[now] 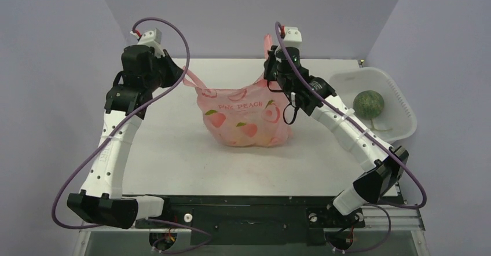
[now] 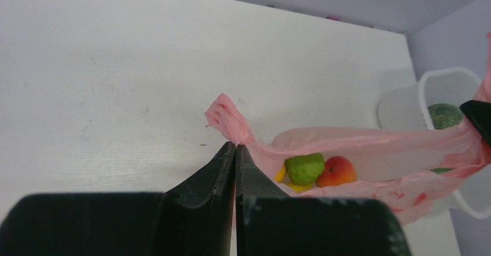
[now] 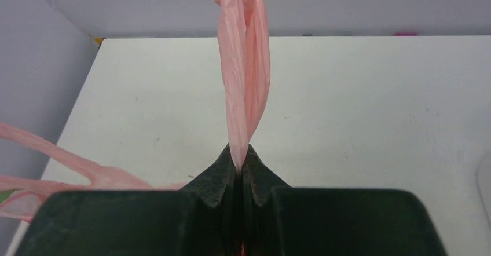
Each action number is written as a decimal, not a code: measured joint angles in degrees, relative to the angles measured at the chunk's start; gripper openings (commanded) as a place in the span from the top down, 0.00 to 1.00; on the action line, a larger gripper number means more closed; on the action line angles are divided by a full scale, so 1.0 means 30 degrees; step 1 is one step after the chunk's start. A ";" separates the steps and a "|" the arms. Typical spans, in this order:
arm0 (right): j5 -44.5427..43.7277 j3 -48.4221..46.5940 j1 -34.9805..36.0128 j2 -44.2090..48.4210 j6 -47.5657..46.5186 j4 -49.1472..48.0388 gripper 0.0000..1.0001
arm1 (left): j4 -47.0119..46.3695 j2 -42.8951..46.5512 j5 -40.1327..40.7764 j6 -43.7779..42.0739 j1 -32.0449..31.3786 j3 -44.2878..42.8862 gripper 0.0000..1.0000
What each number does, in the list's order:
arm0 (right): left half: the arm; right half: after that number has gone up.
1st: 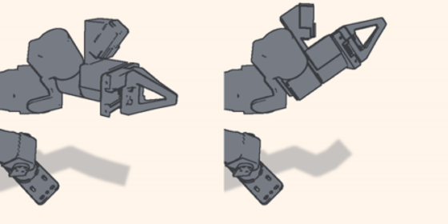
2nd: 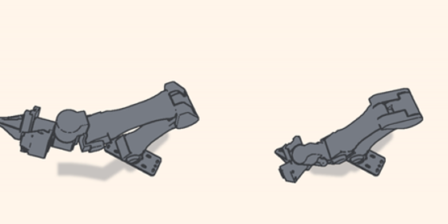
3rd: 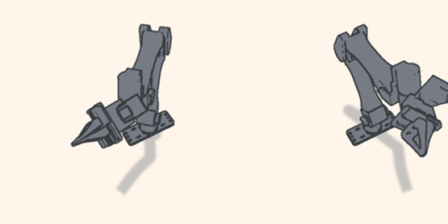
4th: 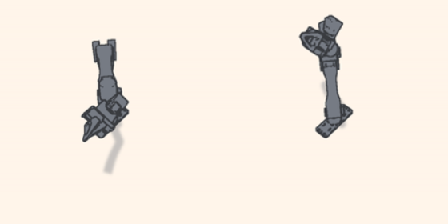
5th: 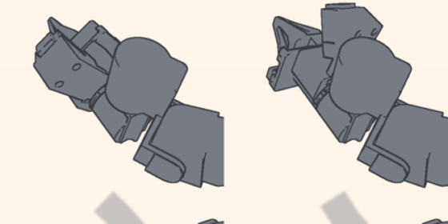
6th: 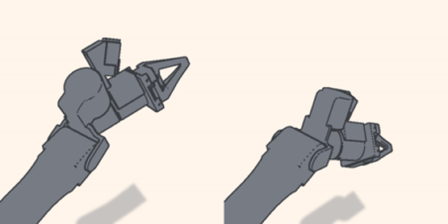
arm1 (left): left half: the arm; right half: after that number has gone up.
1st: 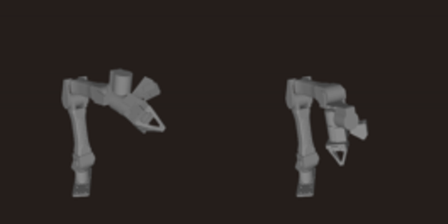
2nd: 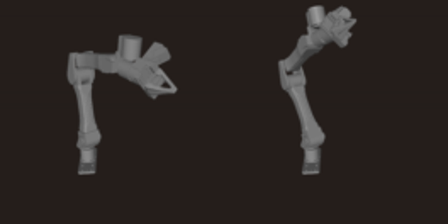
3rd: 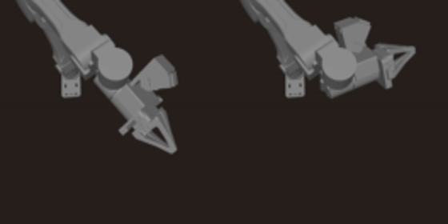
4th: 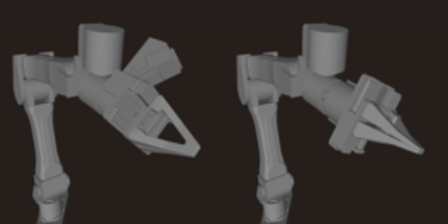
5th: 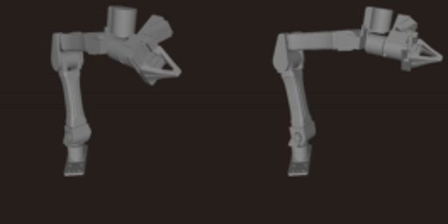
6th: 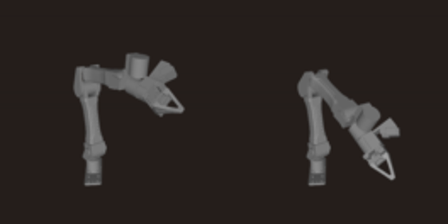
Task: Take the fake fruits out of the plastic bag
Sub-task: Adjust the plastic bag at the center of the board.
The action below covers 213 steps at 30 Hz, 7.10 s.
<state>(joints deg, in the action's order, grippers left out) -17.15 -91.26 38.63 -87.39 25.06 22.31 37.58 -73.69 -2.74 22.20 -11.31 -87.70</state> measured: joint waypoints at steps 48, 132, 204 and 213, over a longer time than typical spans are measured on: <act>-0.0984 2.4822 0.7257 1.3879 0.7366 -0.7410 0.25 | 0.6477 1.8717 -0.6768 0.3555 0.0386 0.9668 0.55; -0.7883 1.5300 1.1934 0.7410 -0.0226 -0.0270 0.03 | -0.5362 0.6142 -0.2987 -0.7686 -0.9027 1.4316 1.00; -0.7657 1.4681 1.5562 1.2349 0.2922 0.0903 0.16 | 0.0066 1.0564 -0.2492 0.8823 -1.1934 1.5475 0.52; -0.9872 1.2925 1.8032 1.1183 0.2958 0.2178 0.15 | 0.3541 1.0506 -0.0408 0.7519 -1.2451 1.3537 0.40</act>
<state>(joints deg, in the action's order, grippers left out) -46.76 -52.49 92.73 -53.84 33.93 28.84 48.21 -42.17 -3.97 44.75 -48.66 -47.09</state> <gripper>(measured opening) 0.844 0.577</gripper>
